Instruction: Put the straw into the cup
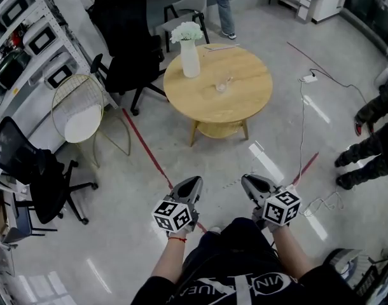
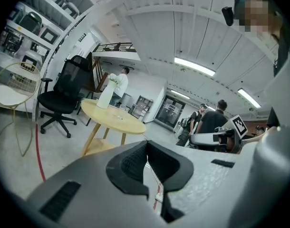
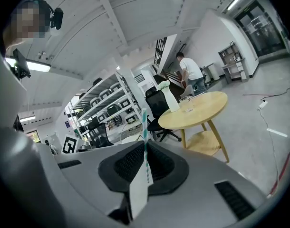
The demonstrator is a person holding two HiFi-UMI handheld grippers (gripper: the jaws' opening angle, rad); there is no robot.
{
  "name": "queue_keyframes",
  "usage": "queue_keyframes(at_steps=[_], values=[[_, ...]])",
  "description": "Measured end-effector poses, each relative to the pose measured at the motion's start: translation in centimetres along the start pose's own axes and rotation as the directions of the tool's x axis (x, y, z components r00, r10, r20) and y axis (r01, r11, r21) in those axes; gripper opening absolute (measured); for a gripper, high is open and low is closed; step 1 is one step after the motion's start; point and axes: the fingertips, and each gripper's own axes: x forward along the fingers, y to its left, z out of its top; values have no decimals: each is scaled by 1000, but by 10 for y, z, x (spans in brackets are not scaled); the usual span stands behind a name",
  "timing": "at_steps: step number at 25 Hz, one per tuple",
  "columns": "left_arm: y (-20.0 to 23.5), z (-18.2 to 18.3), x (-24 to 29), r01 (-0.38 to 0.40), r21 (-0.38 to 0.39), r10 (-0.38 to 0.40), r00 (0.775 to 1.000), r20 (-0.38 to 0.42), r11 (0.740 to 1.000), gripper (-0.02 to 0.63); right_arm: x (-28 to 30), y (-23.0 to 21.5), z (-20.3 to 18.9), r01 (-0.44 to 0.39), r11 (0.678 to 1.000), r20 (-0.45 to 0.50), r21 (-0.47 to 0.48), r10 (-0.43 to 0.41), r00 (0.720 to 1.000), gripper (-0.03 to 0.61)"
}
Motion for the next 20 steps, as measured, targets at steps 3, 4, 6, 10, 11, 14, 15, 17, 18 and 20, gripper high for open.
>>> queue_keyframes(at_steps=[3, 4, 6, 10, 11, 14, 15, 17, 18, 20], values=[[2, 2, 12, 12, -11, -12, 1000, -5, 1000, 9, 8, -4, 11, -8, 1000, 3, -5, 8, 1000, 21], [5, 6, 17, 15, -13, -15, 1000, -3, 1000, 9, 13, -7, 18, -12, 1000, 7, -8, 12, 1000, 21], [12, 14, 29, 19, -14, -19, 1000, 2, 1000, 9, 25, -13, 30, -19, 1000, 13, -14, 19, 1000, 21], [31, 27, 61, 16, -17, -16, 1000, -3, 1000, 9, 53, -35, 49, -30, 999, 15, -19, 30, 999, 21], [37, 33, 72, 15, -13, -15, 1000, -5, 1000, 9, 62, -43, 56, -33, 999, 16, -21, 33, 999, 21], [50, 54, 107, 21, 3, -21, 1000, -8, 1000, 9, 86, -67, 81, -41, 999, 17, -24, 42, 999, 21], [53, 61, 117, 20, 4, -20, 1000, -7, 1000, 9, 92, -75, 88, -46, 999, 14, -24, 46, 999, 21], [61, 77, 139, 13, 2, -13, 1000, 7, 1000, 9, 104, -91, 106, -57, 998, 10, -28, 57, 998, 21], [64, 87, 149, 13, 2, -13, 1000, 13, 1000, 9, 110, -98, 117, -62, 998, 12, -31, 63, 998, 21], [68, 100, 170, 16, 5, -16, 1000, 16, 1000, 9, 121, -110, 136, -72, 997, 20, -35, 73, 997, 21]])
